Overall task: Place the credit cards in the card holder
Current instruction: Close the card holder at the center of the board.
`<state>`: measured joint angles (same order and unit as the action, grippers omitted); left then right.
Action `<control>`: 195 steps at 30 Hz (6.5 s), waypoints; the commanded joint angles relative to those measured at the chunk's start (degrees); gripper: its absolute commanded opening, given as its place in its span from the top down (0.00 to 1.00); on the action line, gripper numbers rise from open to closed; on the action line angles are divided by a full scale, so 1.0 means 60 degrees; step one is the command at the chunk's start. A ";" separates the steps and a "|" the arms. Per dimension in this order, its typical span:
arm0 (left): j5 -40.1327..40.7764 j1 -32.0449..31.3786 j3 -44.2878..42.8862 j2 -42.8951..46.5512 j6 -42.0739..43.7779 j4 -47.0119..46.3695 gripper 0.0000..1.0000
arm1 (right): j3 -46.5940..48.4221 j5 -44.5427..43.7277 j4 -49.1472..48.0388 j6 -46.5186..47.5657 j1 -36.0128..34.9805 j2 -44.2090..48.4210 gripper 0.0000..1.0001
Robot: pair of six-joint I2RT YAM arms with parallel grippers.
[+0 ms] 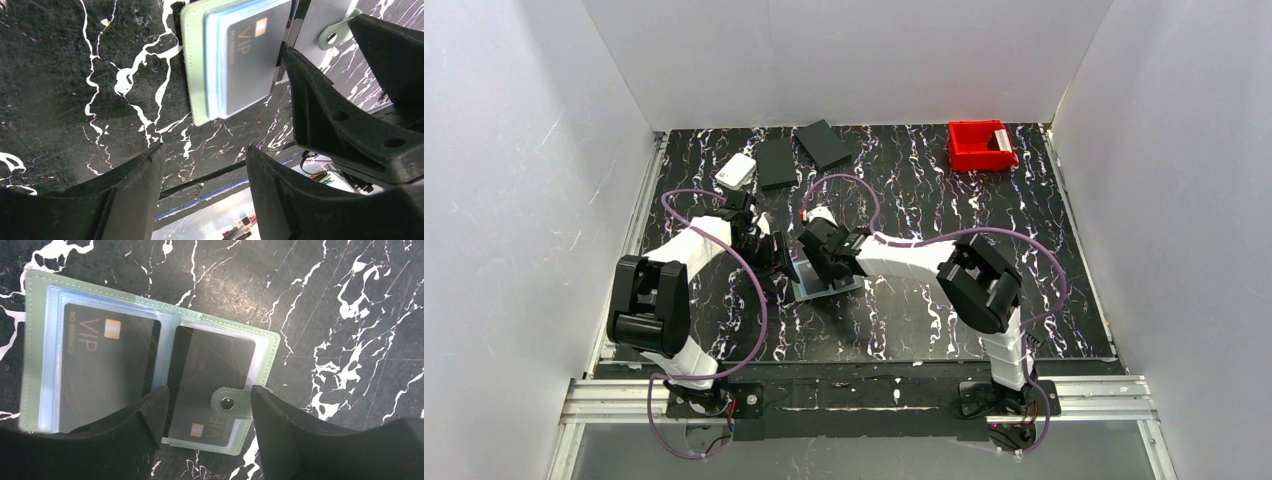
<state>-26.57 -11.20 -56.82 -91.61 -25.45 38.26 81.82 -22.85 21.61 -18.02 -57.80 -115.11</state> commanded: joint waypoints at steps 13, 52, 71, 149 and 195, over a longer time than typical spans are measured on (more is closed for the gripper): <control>-0.0743 0.0027 0.0696 0.0240 -0.0533 -0.0620 0.43 | 0.0842 -0.2465 0.1282 -0.0104 -0.0122 -0.0244 0.58; -0.2141 -0.0689 0.1999 0.0424 -0.3673 -0.7913 0.20 | -0.3123 0.5180 -0.4228 -0.1970 0.2162 0.0728 0.99; -0.1623 -0.1957 0.0667 -0.0050 -0.3315 -0.6668 0.21 | -0.3933 0.5223 -0.4174 -0.2472 0.2789 0.1774 0.99; -0.1490 -0.1894 0.0709 -0.1900 -0.2394 -0.4980 0.91 | -0.3835 0.6914 -0.5196 -0.2778 0.3193 0.1396 0.99; -0.1561 -0.1883 0.0666 -0.1914 -0.2394 -0.4935 0.93 | -0.2338 0.5540 -0.2726 -0.1393 0.1925 0.0822 0.75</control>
<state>-36.77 -22.24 -52.49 -102.65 -40.97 5.54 69.47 3.16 7.66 -22.85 -46.92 -108.12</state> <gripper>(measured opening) 0.074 0.238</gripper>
